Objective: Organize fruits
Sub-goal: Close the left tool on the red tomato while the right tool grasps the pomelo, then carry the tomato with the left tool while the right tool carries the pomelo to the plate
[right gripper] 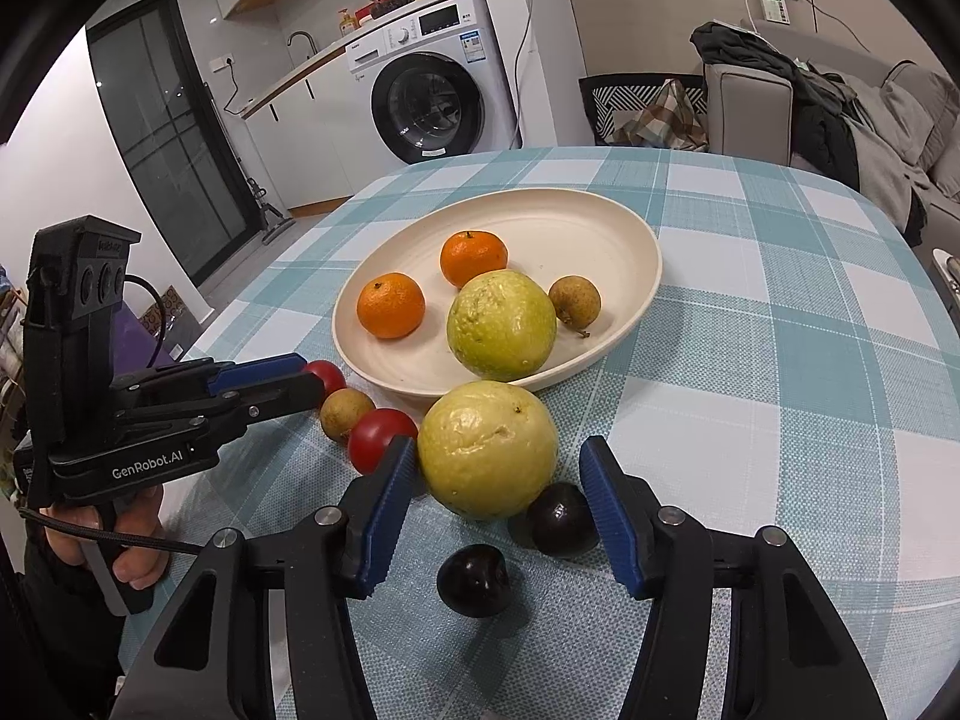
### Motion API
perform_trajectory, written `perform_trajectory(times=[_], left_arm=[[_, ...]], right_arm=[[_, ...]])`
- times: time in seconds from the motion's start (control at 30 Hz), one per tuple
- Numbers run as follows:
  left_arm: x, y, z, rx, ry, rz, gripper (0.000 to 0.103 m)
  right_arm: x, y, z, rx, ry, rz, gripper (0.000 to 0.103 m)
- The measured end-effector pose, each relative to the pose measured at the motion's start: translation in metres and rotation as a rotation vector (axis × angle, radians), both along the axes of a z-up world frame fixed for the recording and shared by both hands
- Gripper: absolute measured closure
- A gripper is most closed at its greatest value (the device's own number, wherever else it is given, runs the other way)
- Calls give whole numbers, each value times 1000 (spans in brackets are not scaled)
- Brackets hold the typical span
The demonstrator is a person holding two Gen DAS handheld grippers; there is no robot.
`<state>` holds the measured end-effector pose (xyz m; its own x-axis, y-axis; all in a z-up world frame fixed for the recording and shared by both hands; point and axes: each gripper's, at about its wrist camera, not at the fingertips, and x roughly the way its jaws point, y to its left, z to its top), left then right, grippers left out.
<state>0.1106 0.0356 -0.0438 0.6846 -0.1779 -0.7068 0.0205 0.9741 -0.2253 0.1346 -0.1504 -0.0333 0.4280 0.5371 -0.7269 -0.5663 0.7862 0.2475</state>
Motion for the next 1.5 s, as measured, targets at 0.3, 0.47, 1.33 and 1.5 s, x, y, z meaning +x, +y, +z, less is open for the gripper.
perform_trajectory(times=[0.3, 0.47, 1.33, 1.5], left_arm=[[3, 0, -4, 7, 22, -18, 76], [3, -1, -4, 9, 22, -17, 76], [-13, -8, 32, 13, -129, -29, 76], [-7, -12, 32, 23, -128, -33, 76]], right_arm=[[2, 3, -1, 5, 5, 1, 46], [-2, 7, 2, -5, -17, 12, 53], [-10, 1, 25, 82, -115, -5, 54], [-8, 10, 26, 85, -113, 13, 54]])
